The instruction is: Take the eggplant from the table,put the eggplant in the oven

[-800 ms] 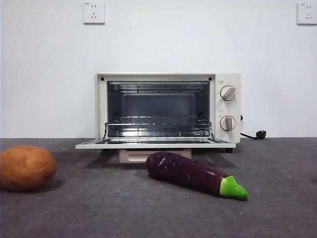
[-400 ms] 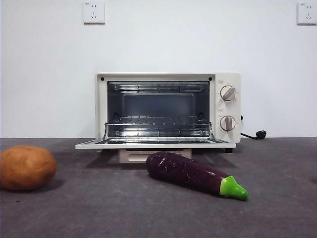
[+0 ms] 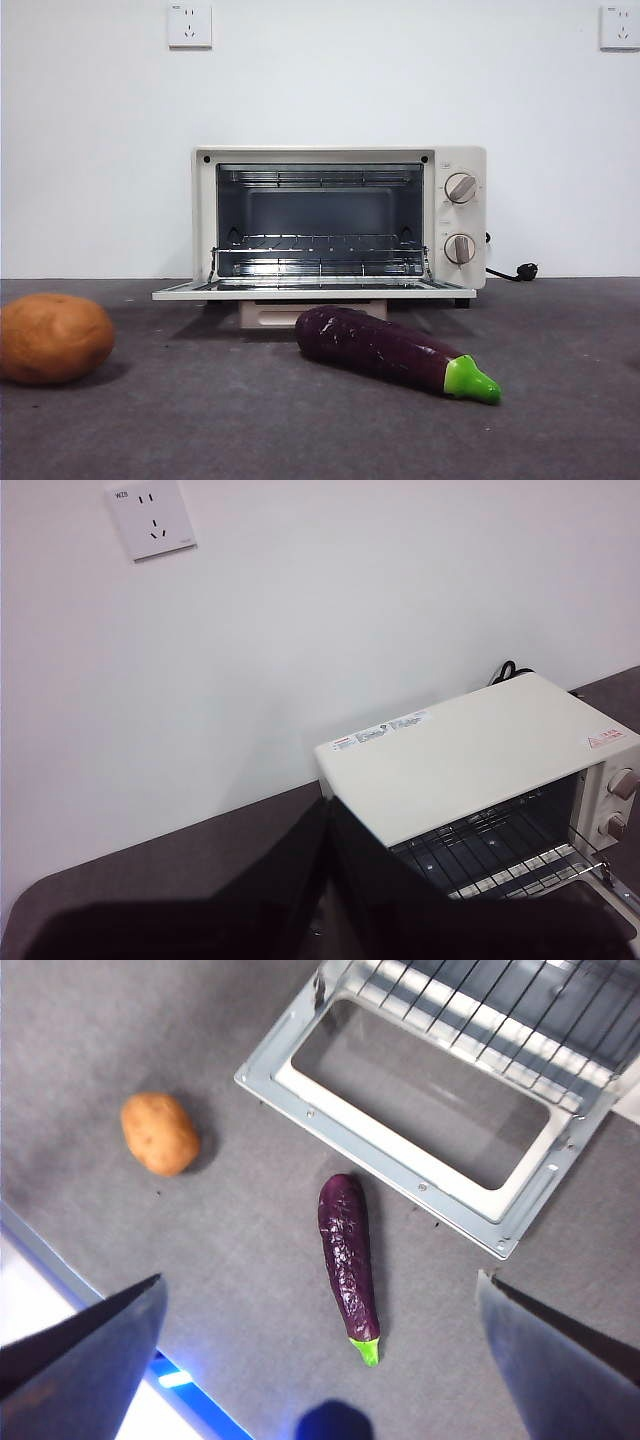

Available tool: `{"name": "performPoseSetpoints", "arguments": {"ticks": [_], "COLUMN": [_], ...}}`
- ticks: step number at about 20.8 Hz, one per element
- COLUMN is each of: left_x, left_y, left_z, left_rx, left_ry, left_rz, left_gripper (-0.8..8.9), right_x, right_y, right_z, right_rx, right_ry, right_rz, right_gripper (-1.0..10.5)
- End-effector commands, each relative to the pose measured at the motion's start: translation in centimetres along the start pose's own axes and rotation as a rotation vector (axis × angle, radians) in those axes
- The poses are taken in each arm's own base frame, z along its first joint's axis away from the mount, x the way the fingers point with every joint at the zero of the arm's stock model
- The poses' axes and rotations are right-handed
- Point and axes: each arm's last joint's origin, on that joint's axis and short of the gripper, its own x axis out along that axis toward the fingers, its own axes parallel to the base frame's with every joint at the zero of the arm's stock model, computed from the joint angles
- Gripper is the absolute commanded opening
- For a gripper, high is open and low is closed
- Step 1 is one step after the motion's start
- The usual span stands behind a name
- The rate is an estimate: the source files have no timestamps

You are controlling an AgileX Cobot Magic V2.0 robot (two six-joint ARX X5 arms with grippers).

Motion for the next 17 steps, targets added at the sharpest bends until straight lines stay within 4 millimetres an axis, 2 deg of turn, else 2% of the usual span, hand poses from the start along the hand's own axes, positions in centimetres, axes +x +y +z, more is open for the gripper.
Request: {"name": "performPoseSetpoints", "arguments": {"ticks": [1,5,8,12,17], "left_x": [-0.1,-0.1,-0.1,-0.1,-0.1], "left_y": [0.1,0.1,0.1,0.1,0.0], "left_z": [0.0,0.0,0.0,-0.1,-0.2], "left_rx": [0.013,0.013,0.014,0.014,0.015], "left_ry": [-0.005,-0.004,0.001,0.002,0.013], "left_rz": [0.006,0.006,0.005,0.005,0.003], "left_gripper": [-0.06,-0.06,-0.06,-0.06,-0.06], "right_x": [2.1,6.2,10.6,15.8,19.7], "right_y": [0.1,0.0,-0.7,-1.3,-1.3], "right_z": [0.2,-0.6,-3.0,-6.6,-9.3], "right_rx": [-0.01,-0.011,-0.005,0.027,0.044], "right_ry": [0.078,0.215,0.332,0.396,0.366], "right_rz": [0.008,0.016,0.024,0.026,0.032], "right_gripper": [6.3,6.3,6.2,6.2,6.2]}}
